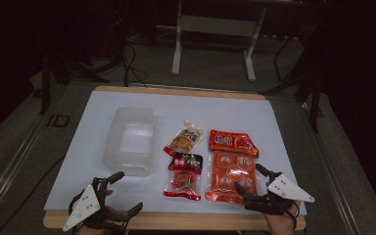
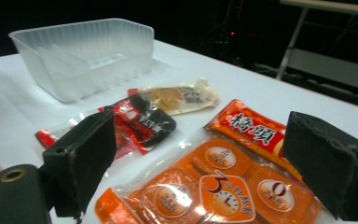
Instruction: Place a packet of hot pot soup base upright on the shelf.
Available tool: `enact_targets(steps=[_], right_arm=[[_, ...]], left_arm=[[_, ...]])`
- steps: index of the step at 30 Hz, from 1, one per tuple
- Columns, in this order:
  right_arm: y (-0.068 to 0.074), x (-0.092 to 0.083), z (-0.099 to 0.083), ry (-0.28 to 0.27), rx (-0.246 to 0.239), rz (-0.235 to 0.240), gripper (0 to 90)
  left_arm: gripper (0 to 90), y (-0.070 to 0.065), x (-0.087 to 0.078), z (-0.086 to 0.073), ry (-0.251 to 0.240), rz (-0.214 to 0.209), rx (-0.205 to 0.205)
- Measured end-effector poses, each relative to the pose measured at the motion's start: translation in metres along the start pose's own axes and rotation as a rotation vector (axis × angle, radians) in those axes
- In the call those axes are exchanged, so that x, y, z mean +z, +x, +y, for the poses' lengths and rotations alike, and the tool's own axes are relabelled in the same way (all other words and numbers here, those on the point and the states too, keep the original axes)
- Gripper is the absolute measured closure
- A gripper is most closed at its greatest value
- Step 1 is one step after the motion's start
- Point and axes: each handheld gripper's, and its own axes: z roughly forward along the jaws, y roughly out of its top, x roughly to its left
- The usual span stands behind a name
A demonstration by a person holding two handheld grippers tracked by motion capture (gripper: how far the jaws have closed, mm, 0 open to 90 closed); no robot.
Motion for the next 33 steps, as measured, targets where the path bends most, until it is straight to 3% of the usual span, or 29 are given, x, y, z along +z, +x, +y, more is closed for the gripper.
enact_targets(steps=[2, 5, 8, 14, 15, 17, 23, 27, 28, 29, 33], right_arm=[[0.0, 0.002, -0.003, 0.003, -0.03, -0.015, 10.0], [-0.002, 0.006, -0.008, 0.024, -0.011, -0.017, 10.0], [-0.004, 0.007, -0.01, 0.054, -0.009, -0.023, 10.1], [-0.003, 0.006, -0.007, 0.106, 0.017, 0.012, 13.3], [0.0, 0.004, -0.005, 0.106, 0.014, 0.044, 12.5], [0.003, 0.002, -0.002, 0.072, -0.013, 0.084, 12.3], [0.011, -0.005, 0.014, 0.029, -0.032, 0.118, 10.3], [0.008, -0.009, 0.024, -0.008, -0.067, 0.121, 10.3], [0.006, -0.01, 0.031, -0.021, -0.096, 0.108, 10.3], [0.004, -0.011, 0.033, -0.023, -0.093, 0.111, 10.3], [-0.003, -0.01, 0.044, -0.019, -0.091, 0.073, 10.3]], left_arm=[[0.0, 0.0, 0.0, 0.0, -0.014, 0.013, 0.001], [0.0, -0.001, 0.002, 0.001, -0.029, 0.006, -0.015], [0.0, -0.003, 0.004, 0.001, -0.023, 0.002, 0.008], [0.0, -0.009, 0.009, -0.001, 0.004, -0.014, 0.034], [0.0, -0.011, 0.011, -0.001, 0.009, -0.028, 0.031], [0.0, -0.013, 0.013, -0.001, 0.011, -0.046, 0.026], [0.0, -0.017, 0.017, -0.001, 0.029, -0.064, 0.028], [0.0, -0.018, 0.019, 0.0, 0.044, -0.072, 0.028], [0.0, -0.019, 0.02, 0.001, 0.065, -0.087, 0.001], [0.0, -0.019, 0.02, 0.002, 0.072, -0.088, -0.006], [0.0, -0.021, 0.019, 0.004, 0.06, -0.062, 0.02]])
